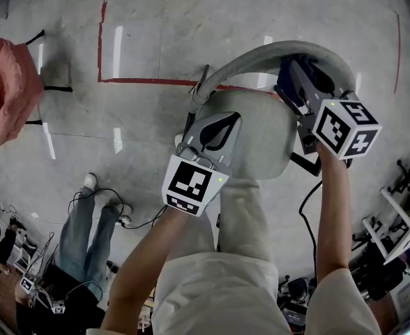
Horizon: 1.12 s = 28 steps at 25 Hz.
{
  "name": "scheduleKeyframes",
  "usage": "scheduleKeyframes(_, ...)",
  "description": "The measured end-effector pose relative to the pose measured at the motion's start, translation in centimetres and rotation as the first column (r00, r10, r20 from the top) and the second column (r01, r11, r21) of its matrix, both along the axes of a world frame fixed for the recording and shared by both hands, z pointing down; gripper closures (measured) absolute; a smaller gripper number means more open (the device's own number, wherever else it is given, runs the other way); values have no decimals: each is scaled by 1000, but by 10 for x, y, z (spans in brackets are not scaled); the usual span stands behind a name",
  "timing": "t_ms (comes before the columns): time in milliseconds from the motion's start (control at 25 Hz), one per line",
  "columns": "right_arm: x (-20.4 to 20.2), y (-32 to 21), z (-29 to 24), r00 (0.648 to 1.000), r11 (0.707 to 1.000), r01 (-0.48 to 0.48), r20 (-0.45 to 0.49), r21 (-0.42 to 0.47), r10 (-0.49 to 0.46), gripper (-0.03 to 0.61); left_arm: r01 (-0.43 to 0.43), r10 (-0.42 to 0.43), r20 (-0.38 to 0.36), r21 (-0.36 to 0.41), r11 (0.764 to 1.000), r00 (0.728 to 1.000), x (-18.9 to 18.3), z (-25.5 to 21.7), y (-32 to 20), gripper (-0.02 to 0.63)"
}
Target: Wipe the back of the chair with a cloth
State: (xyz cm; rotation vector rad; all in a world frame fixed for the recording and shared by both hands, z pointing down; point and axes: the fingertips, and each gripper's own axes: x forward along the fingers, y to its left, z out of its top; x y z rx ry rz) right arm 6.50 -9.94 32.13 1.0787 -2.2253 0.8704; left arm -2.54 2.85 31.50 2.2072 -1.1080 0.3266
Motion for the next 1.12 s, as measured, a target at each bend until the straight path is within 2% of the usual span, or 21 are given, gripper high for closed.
scheduleKeyframes(480,-49,11,2,997,998,65,30,-9,-65,505,12,-12,4,-2,1000,1000,-20,0,5,613)
scheduleKeyframes(760,-75,25,-6,989,994,108,101,2,-107,505,12,-12,14,4,1000,1000,-26,0,9,613)
scheduleKeyframes(920,-69,36,-18,988,995,98,116,17,-99,505,7,-7,21,9,1000,1000,-25,-2,13,613)
scheduleKeyframes(1120,-31,46,-37,993,999,36,115,36,-40,505,-12,12,19,8,1000,1000,-12,-12,15,613)
